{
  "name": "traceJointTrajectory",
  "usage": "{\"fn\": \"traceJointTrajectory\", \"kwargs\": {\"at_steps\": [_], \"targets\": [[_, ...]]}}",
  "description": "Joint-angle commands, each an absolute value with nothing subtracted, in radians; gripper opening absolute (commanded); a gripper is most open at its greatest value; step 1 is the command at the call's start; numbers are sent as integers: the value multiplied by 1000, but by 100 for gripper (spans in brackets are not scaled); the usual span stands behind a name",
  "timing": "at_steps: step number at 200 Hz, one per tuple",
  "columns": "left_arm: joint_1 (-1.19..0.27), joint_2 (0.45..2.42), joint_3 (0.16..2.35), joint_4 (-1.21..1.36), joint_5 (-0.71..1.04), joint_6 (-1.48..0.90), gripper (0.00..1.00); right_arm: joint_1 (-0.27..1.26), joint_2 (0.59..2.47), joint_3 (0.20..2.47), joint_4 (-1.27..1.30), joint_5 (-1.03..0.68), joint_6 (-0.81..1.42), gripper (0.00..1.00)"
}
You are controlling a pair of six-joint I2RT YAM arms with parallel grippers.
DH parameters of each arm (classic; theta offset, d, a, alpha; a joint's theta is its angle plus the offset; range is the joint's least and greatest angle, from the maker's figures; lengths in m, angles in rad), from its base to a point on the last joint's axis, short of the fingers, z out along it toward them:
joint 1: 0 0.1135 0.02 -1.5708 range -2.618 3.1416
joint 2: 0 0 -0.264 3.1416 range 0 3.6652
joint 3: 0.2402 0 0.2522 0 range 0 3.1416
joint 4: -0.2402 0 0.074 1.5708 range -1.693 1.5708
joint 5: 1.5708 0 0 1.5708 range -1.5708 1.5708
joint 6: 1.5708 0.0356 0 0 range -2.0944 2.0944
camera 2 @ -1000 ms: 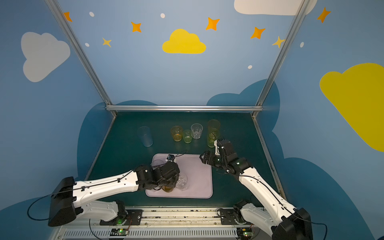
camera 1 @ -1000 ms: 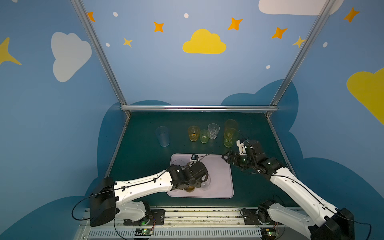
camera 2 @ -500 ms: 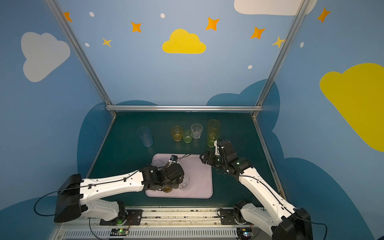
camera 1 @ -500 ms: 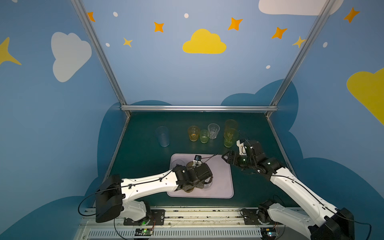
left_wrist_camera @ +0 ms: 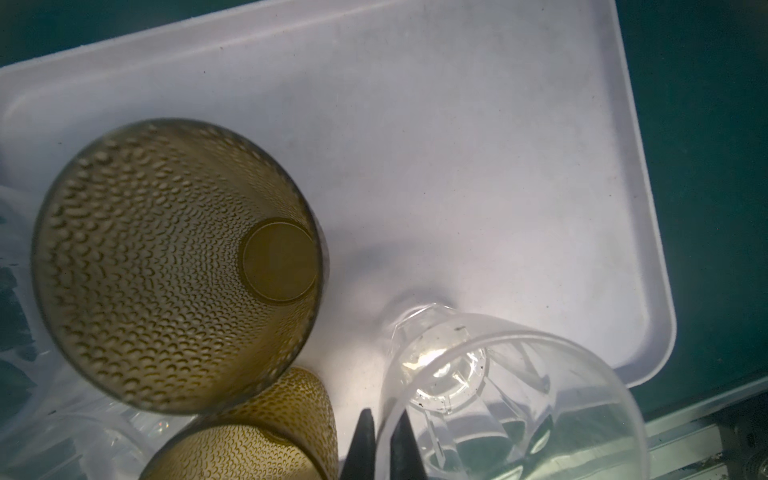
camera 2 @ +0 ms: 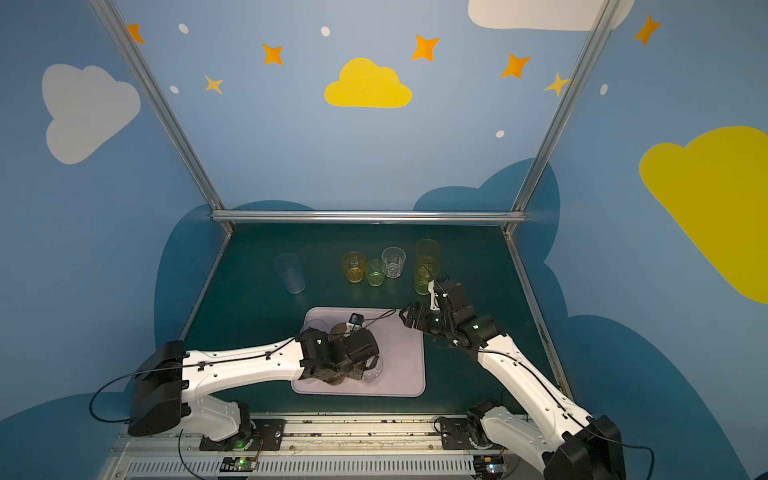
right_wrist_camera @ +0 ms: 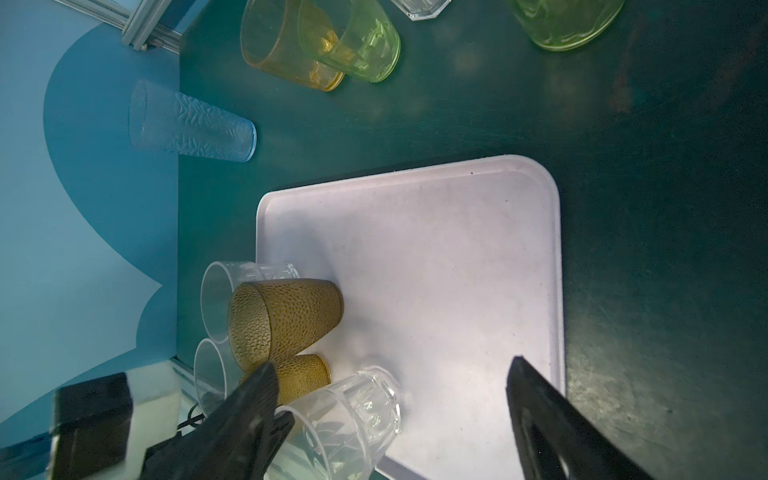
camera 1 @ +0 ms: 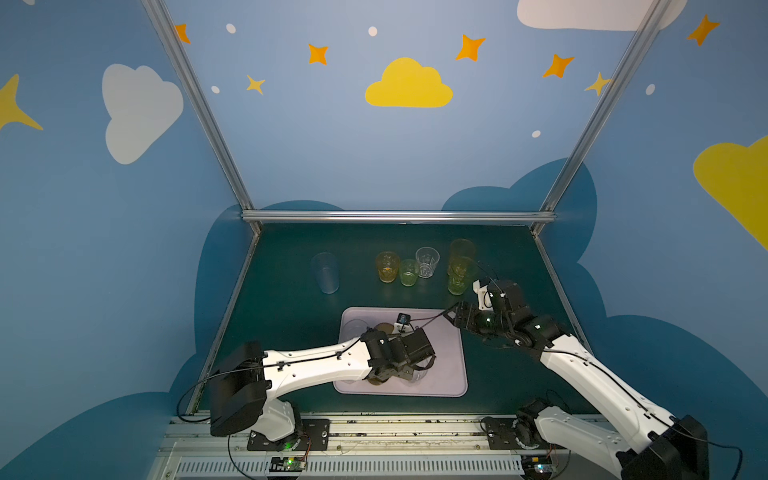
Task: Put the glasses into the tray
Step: 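Open left gripper and raise it away from the placed clear glass, then move right gripper to the lime-green glass while left gripper returns toward the row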
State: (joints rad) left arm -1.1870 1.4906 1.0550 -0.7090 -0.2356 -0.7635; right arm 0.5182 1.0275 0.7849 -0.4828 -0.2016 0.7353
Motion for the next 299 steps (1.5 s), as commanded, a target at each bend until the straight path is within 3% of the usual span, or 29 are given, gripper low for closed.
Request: {"fn": "traceJointTrajectory", "kwargs": {"at_steps": [1,51,62,85,108,136,190,264,299], "targets": [[-1189,1491,1086,-739,-262,-763,19,512,1028,770,-479,-201,744,86],[-1190,1479,1131,-762,-272,-746,23,511,1022,771,-482,-200,745,86],[-1192,1471,1148,-759,-279,-735,28,511,1023,772,-482,-197,745,86],[-1192,1445,1158,-734,-291,-713,46,511,1030,784,-485,-199,741,86],[-1194,1389,1142,-685,-289,-672,78,509,1035,804,-497,-207,732,86],[-1193,1289,1109,-627,-356,-630,100,509,1038,825,-506,-211,717,86],[-1132,1203,1140,-664,-515,-569,100,508,1076,903,-497,-275,692,86],[-842,1133,1158,-614,-359,-511,100,511,1254,1063,-455,-350,637,83],[-749,1078,1171,-569,-371,-492,100,518,1371,1145,-451,-356,627,82]]}}
